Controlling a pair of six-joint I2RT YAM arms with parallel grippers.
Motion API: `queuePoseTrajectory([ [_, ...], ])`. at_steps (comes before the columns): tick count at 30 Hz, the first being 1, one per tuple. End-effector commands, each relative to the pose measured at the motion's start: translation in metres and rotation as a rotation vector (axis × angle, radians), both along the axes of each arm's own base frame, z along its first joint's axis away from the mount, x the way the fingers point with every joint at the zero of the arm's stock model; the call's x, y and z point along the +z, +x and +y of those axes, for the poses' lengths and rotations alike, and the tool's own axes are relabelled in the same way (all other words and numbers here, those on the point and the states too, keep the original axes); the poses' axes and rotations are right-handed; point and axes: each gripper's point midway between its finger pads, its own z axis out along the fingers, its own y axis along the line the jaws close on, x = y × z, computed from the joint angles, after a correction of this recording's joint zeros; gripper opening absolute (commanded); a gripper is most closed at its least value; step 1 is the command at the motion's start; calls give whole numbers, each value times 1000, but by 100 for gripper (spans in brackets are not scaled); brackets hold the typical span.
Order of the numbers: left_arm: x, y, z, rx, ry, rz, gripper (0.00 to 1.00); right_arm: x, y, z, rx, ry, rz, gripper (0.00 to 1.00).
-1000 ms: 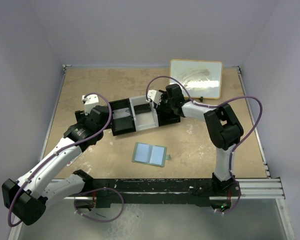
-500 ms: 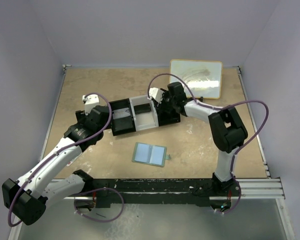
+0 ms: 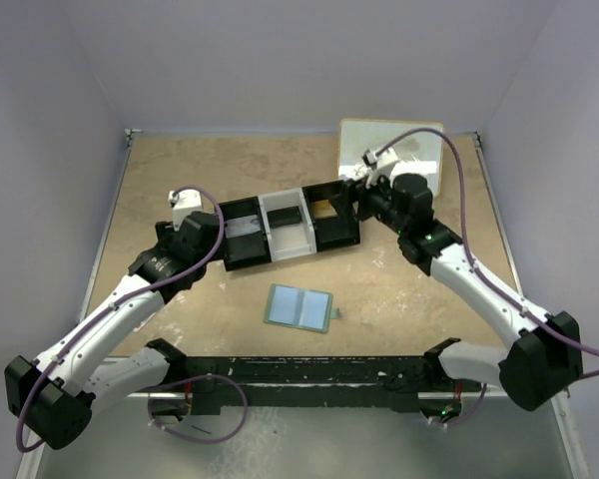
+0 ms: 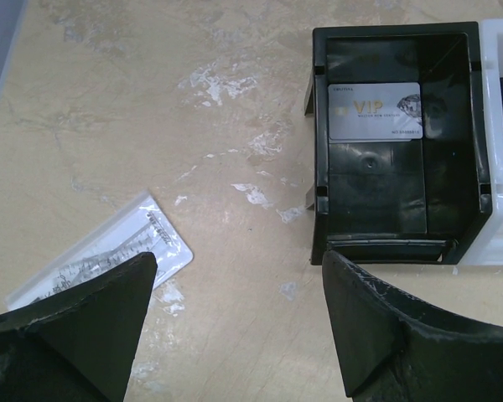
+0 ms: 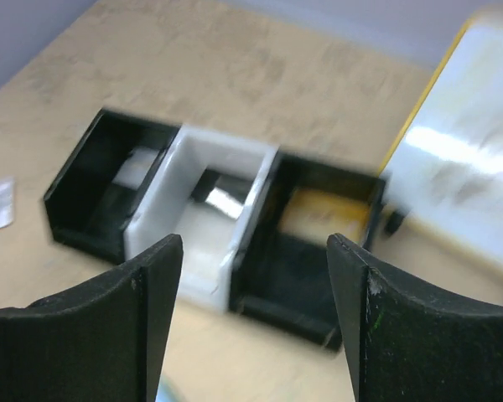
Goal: Take the credit cards out of the card holder
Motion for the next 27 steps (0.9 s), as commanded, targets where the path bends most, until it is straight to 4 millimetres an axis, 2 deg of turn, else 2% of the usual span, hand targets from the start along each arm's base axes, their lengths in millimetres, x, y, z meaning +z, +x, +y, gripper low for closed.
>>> queuePoseTrajectory([
  [1,4,6,-11,-46,-38,-21,77,-71,-61,9,-45,318,422,71],
  [3,3,6,-14,-63,-50,-18,77,-86,-84,14,-84,411,501,72],
  [8,0,6,-18,-75,-59,-6,77,-113,-132,26,-180,418,592,72],
  [11,-4,6,-24,-92,-84,9,77,-122,-155,38,-189,393,643,71],
  [14,-14,1,-40,-127,-169,49,72,-129,-170,51,-199,367,679,71],
  [17,-29,-10,-71,-197,-321,118,66,-144,-187,64,-195,337,733,71],
  [20,-39,-22,-104,-263,-441,152,64,-166,-198,69,-212,324,802,70],
  [23,-45,-38,-136,-329,-463,152,64,-185,-207,67,-247,325,864,69],
  [27,-66,-54,-157,-370,-448,204,64,-203,-215,55,-314,359,918,66],
])
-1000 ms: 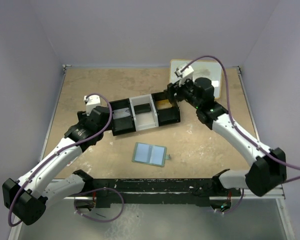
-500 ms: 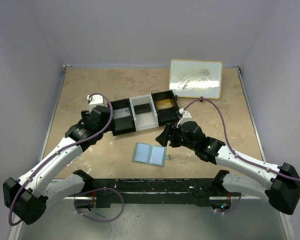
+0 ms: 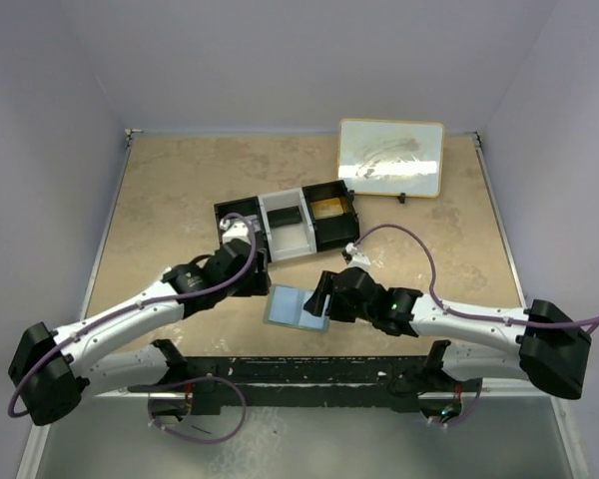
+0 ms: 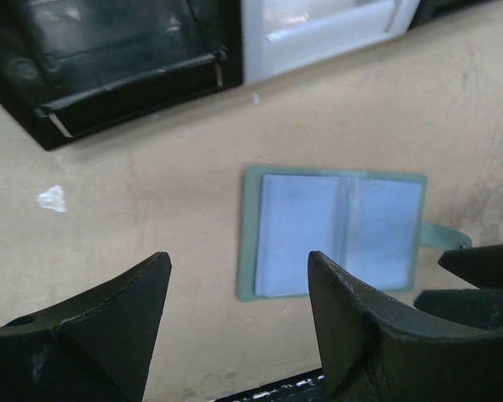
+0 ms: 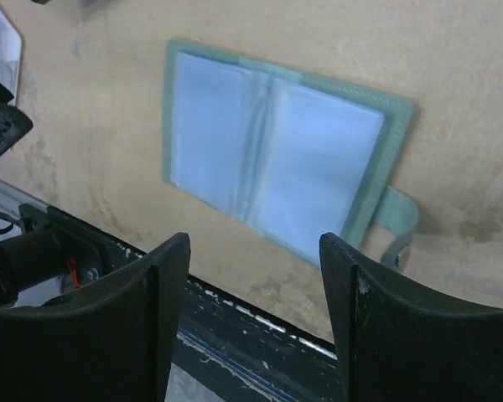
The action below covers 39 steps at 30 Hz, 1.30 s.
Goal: Take the credit cards out of the card holder
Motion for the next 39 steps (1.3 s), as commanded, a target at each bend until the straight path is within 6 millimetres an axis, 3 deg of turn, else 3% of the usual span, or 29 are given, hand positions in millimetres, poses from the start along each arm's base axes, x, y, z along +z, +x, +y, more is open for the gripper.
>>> queuePoseTrajectory([
  [1,-6,-5,-35,-19,-97,8,64,-15,-8,-10,-101,45,83,65],
  [8,-30,-13,-50,-59,-93,55,64,-9,-2,-1,-46,120,34,61],
  [13,-45,-16,-52,-66,-67,78,61,-19,4,1,-25,150,61,55],
  [27,-66,-23,-61,-104,-42,106,57,-46,0,-21,-117,93,140,56],
  [35,-85,-27,-57,-91,-16,132,56,-53,2,-7,-66,125,145,52],
  [39,-95,-33,-51,-84,1,147,53,-55,4,-13,-92,85,153,54],
])
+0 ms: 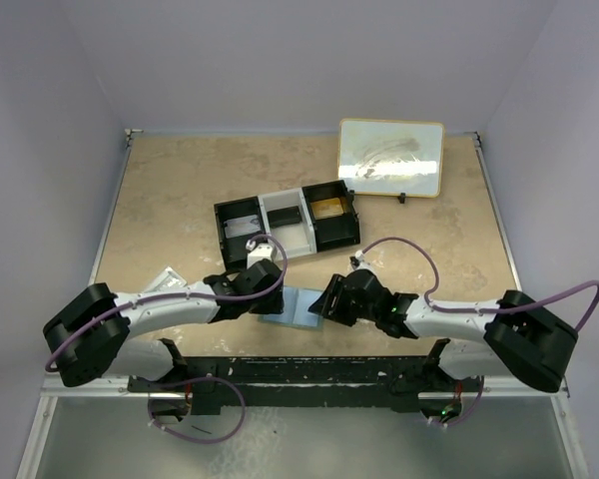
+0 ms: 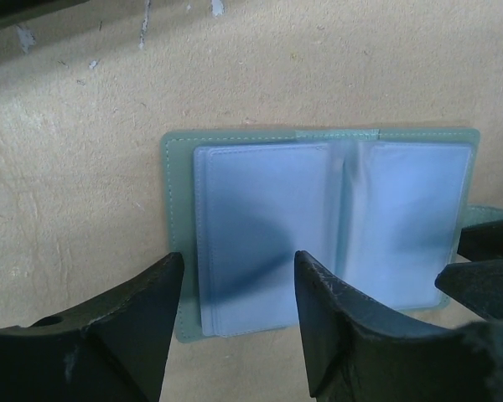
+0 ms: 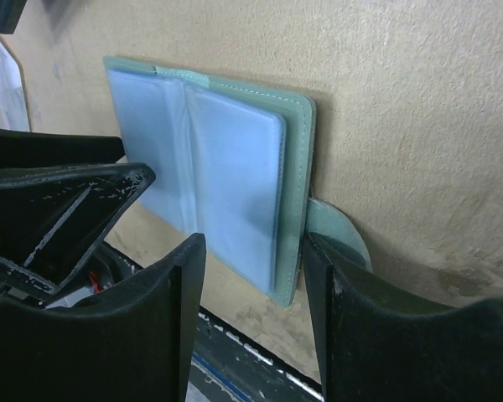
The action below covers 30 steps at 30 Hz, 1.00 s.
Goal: Take the credit cards out of the card holder
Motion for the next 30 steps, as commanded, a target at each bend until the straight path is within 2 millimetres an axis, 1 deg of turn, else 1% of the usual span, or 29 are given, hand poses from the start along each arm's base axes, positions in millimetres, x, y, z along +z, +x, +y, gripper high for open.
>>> queuePoseTrajectory([
  [1,-10,-5,0,22,-12,6,51,0,4,-7,-27,-43,1,55],
  [6,-14,-7,2,36,-15,8,48,22,8,-9,-31,-32,-46,57],
  [9,-12,-6,0,43,-23,1,46,36,10,2,6,23,-85,56],
  [11,-10,-4,-1,44,-29,-5,44,38,14,8,14,42,-104,56],
  [12,-8,-3,-1,46,-29,-9,43,37,16,11,19,46,-110,56],
  [15,-6,-2,-1,50,-25,-13,42,19,6,18,74,39,-45,55],
  [17,-6,-2,0,50,-22,-13,42,13,12,16,47,15,-56,53],
  [20,-6,-4,0,50,-23,-11,41,3,8,13,45,-16,-19,53],
  [23,-5,-4,-2,44,-36,-11,40,0,6,15,51,6,-20,53],
  [27,0,-4,-13,22,-87,-12,40,-6,0,19,66,45,5,50],
  [30,8,-2,-27,16,-154,-18,38,-8,-2,23,69,91,10,42],
])
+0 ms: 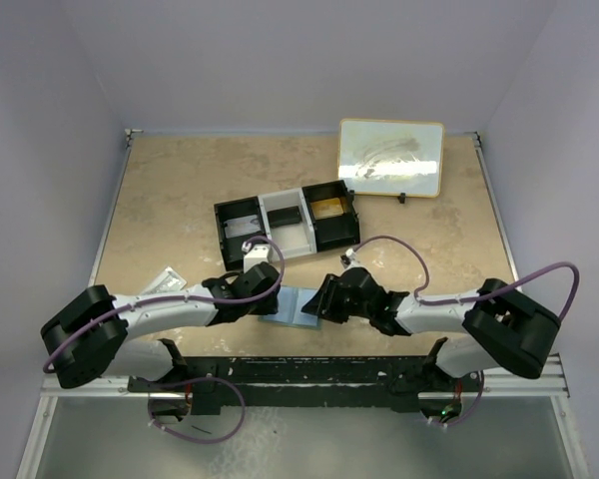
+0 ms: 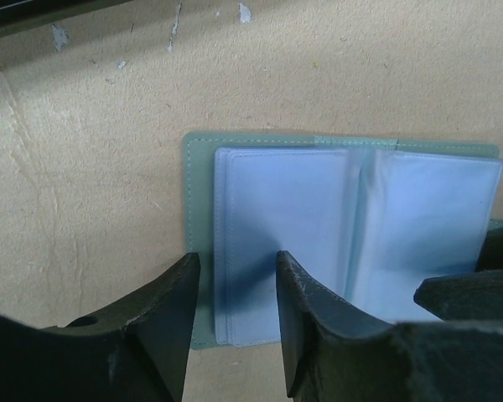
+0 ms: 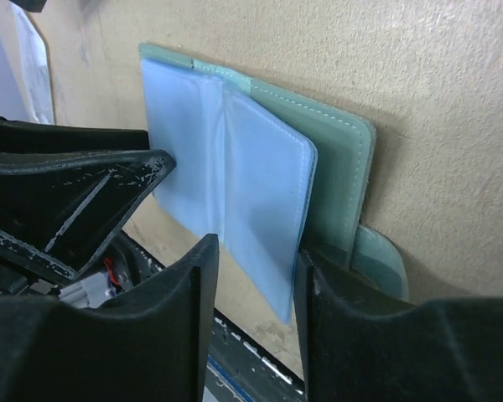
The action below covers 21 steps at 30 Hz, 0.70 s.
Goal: Take the credit cards out of the card holder
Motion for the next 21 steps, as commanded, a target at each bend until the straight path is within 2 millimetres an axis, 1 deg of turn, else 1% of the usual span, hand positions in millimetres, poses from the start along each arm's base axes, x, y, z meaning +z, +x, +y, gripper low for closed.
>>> queuePoseTrajectory([
  [1,13,-1,-34,-26,-172,4,38,-9,-4,3,2,48,16,40],
  [4,20,2,-39,-20,-196,-12,35,-8,-5,9,14,74,19,29],
  [5,22,3,-40,-18,-199,-17,33,-7,-4,11,19,84,16,28],
  [6,23,3,-40,-17,-202,-19,31,-4,-4,13,27,100,11,24],
  [7,25,3,-40,-18,-207,-22,30,-2,-4,16,34,115,6,18],
  [8,27,3,-41,-18,-214,-26,28,0,-4,18,39,125,1,15],
  [11,33,2,-43,-23,-234,-29,25,9,-2,25,64,157,-29,10],
  [13,32,1,-42,-25,-231,-28,24,11,0,27,69,155,-38,7],
  [14,31,0,-41,-27,-227,-25,24,11,1,27,69,152,-42,4],
  [15,31,0,-41,-29,-226,-23,24,10,1,27,70,144,-37,2],
  [17,31,-1,-44,-38,-239,-19,23,6,0,27,70,130,-26,2],
  [21,33,-3,-54,-57,-285,-9,25,-2,-3,25,69,119,5,6],
])
